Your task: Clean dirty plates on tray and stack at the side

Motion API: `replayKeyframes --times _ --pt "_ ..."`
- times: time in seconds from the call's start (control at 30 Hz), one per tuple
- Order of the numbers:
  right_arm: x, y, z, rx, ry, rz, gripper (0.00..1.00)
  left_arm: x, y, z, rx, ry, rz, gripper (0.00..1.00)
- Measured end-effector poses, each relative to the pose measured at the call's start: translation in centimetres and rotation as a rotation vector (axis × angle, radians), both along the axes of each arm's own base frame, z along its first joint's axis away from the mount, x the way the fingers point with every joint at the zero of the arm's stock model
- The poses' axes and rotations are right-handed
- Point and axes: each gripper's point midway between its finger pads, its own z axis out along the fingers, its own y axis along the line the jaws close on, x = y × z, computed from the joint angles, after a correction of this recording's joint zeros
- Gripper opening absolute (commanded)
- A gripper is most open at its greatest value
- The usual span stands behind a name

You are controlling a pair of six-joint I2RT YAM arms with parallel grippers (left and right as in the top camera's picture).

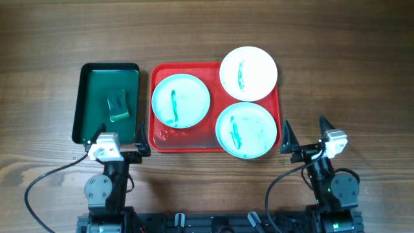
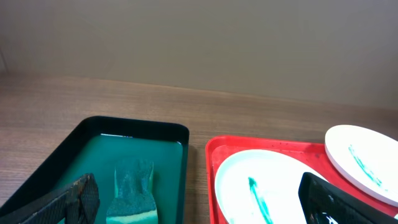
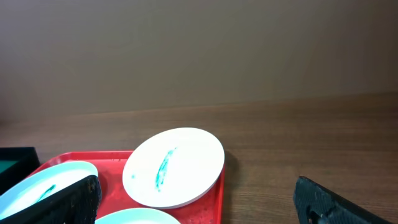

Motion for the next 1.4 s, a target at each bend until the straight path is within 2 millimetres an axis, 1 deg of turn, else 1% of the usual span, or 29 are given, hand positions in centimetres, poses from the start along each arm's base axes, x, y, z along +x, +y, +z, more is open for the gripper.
replayKeyframes --times 0.13,0.2,0.23,0.3,0.33,0.4,0.43,0.47,0.5,0.57,0.6,0.67,0.7,0.73,0.77,0.8,0.83,0.87,0.9,0.97,1.0,1.03,1.1,1.13,1.2,1.27,1.33,1.37,1.4 --pt "0.0 -0.1 0.1 0.001 -0.005 -0.005 1.0 0.0 -0.1 0.0 -0.021 -0.001 -0.005 1.0" --pt "0.0 -0.1 0.9 0.004 -0.036 -0.005 1.0 0.0 -0.3 0.0 -0.061 0.003 -0.011 1.0" --pt "0.0 -0.1 1.1 0.005 -0.043 -0.005 1.0 0.0 -0.4 -0.2 -0.081 0.014 -0.015 1.0" --pt "0.1 -0.1 1.2 0.004 -0.034 -0.005 1.0 0.1 -0.5 -1.3 -0.125 0.087 -0.016 1.0" --pt "0.1 -0.1 1.7 0.003 -0.029 -0.005 1.0 0.2 -0.5 -1.4 -0.134 0.115 -0.013 1.0" --pt "0.3 0.0 3.5 0.004 -0.035 -0.003 1.0 0.6 -0.6 0.2 -0.148 0.134 -0.013 1.0" --pt "0.3 0.1 4.6 0.005 -0.04 0.006 1.0 0.9 -0.6 1.4 -0.15 0.148 -0.013 1.0" --pt "0.5 0.4 6.1 0.004 -0.042 0.019 1.0 1.6 -0.6 3.5 -0.154 0.16 -0.015 1.0" --pt "0.7 0.6 7.0 0.003 -0.036 0.031 1.0 1.8 -0.6 4.4 -0.157 0.184 -0.014 1.0" --pt "1.5 1.2 9.2 0.0 0.008 0.059 1.0 2.7 -0.7 6.4 -0.162 0.258 -0.013 1.0" --pt "2.1 1.8 10.2 -0.003 0.046 0.087 1.0 2.9 -0.7 7.0 -0.167 0.311 -0.009 1.0" --pt "3.1 2.6 11.4 -0.005 0.11 0.127 1.0 3.6 -0.7 8.9 -0.177 0.399 0.0 1.0" --pt "3.8 3.1 12.0 -0.006 0.157 0.153 1.0 3.7 -0.7 9.2 -0.181 0.434 0.004 1.0" --pt "4.5 3.4 12.2 -0.005 0.195 0.168 1.0 4.5 -0.7 11.0 -0.187 0.477 0.009 1.0" --pt "4.8 3.8 11.9 -0.005 0.267 0.187 1.0 4.5 -0.7 11.0 -0.194 0.535 0.016 1.0" --pt "5.6 4.4 12.1 -0.002 0.333 0.216 1.0 4.0 -0.8 11.3 -0.207 0.654 0.029 1.0" --pt "6.0 4.7 11.8 -0.004 0.403 0.235 1.0 4.7 -0.8 12.6 -0.212 0.693 0.034 1.0" --pt "6.3 5.1 11.4 -0.008 0.488 0.254 1.0 5.4 -0.7 13.2 -0.213 0.736 0.039 1.0" --pt "7.0 5.5 11.6 -0.012 0.557 0.278 1.0 5.9 -0.7 13.7 -0.217 0.801 0.047 1.0" --pt "6.7 5.8 10.3 -0.017 0.716 0.297 1.0 6.1 -0.7 13.8 -0.218 0.884 0.056 1.0" --pt "7.8 6.0 10.5 -0.02 0.754 0.305 1.0 7.0 -0.7 14.1 -0.219 0.901 0.056 1.0" --pt "8.9 6.2 10.4 -0.02 0.757 0.308 1.0 7.5 -0.8 13.8 -0.219 0.911 0.056 1.0" --pt "10.5 6.6 8.8 -0.007 0.799 0.316 1.0 8.0 -0.7 13.1 -0.22 0.934 0.058 1.0" --pt "11.3 7.1 8.0 0.007 0.812 0.339 0.96 8.4 -0.7 12.6 -0.22 0.951 0.06 1.0" --pt "12.6 8.5 5.9 0.038 0.865 0.376 0.77 9.0 -0.7 11.8 -0.22 0.971 0.062 1.0" --pt "13.3 10.8 3.6 0.063 0.93 0.407 0.7 9.3 -0.6 11.5 -0.217 0.978 0.07 1.0" --pt "13.7 13.5 1.6 0.068 0.994 0.438 0.62 9.4 -0.1 11.5 -0.223 0.974 0.082 1.0" --pt "13.9 15.4 0.2 0.059 1.037 0.456 0.56 9.4 0.6 11.5 -0.236 0.973 0.104 1.0" --pt "13.7 17.0 -1.4 0.047 1.089 0.46 0.49 9.3 1.4 11.4 -0.246 0.971 0.128 1.0"
